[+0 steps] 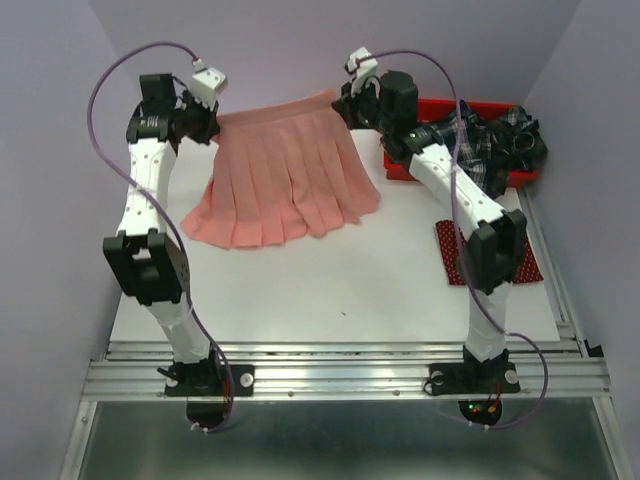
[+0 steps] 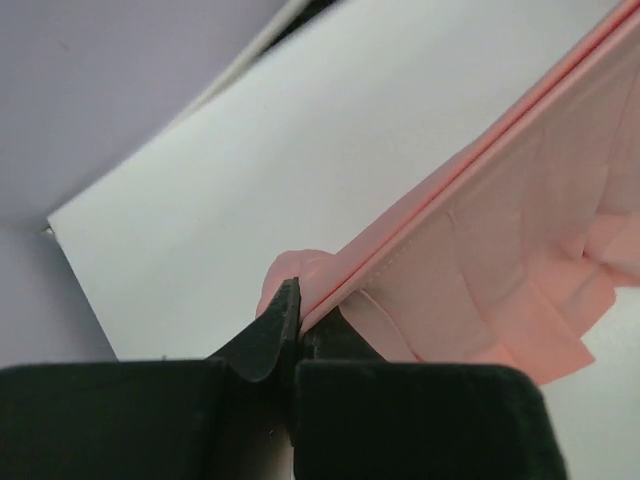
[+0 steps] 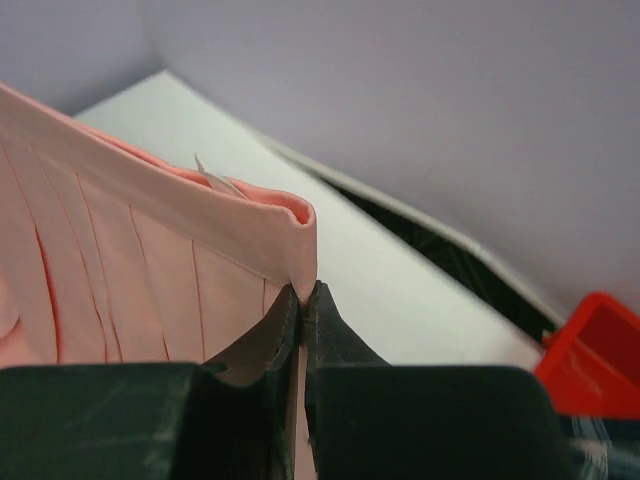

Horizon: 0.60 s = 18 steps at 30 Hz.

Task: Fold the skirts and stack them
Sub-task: Flatten the skirt out

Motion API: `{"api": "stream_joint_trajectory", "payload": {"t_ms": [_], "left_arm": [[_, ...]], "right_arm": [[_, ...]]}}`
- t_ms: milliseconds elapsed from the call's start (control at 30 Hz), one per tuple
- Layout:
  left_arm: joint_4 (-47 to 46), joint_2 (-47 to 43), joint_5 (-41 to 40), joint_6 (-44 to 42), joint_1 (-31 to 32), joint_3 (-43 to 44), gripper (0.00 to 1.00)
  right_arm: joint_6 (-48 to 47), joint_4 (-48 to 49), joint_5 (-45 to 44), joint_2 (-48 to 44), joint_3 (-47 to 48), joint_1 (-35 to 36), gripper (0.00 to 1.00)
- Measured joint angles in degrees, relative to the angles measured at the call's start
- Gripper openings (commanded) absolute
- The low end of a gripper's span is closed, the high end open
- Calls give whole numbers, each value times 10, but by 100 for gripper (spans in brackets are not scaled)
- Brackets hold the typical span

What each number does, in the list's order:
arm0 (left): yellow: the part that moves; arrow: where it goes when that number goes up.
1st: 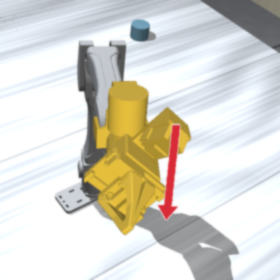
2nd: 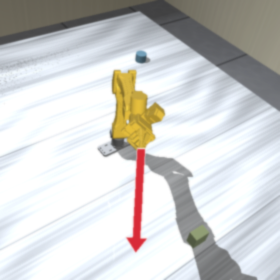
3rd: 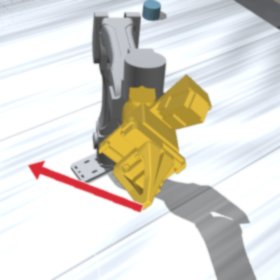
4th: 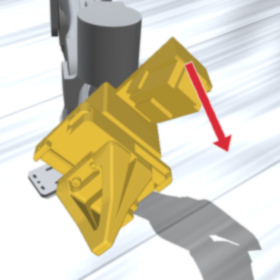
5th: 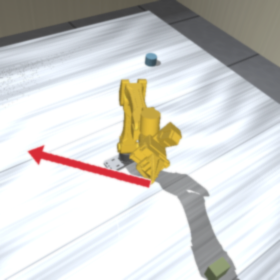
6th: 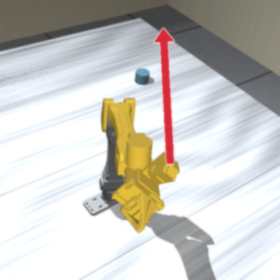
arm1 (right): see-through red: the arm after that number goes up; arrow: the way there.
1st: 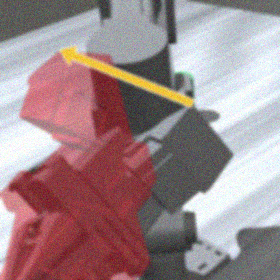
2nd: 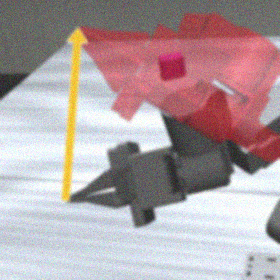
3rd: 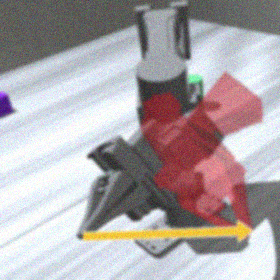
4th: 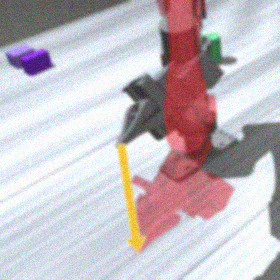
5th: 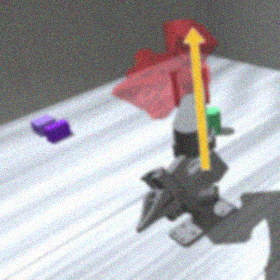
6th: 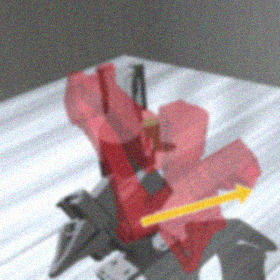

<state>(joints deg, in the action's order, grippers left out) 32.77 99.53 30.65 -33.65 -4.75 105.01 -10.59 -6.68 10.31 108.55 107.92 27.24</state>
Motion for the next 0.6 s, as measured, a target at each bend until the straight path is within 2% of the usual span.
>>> {"api": "stream_joint_trajectory", "payload": {"t_ms": [133, 200, 267, 333, 400, 600], "left_arm": [[-44, 161, -43, 68, 9, 244, 0], [-66, 180, -55, 82, 15, 287, 0], [-98, 174, -69, 94, 21, 290, 0], [-146, 150, -76, 96, 23, 250, 0], [-194, 109, -73, 89, 21, 167, 0], [-265, -24, -45, 4, 20, -179, 0]], "right_arm": [[21, 16, 20, 174, 245, -35, 1], [24, 40, 35, 218, 316, -47, 1], [23, 69, 48, 219, 316, -52, 1], [19, 126, 58, 205, 282, -53, 1], [10, 190, 86, 154, 170, -53, 1], [-62, 316, 171, 31, -169, -57, 1]]}}
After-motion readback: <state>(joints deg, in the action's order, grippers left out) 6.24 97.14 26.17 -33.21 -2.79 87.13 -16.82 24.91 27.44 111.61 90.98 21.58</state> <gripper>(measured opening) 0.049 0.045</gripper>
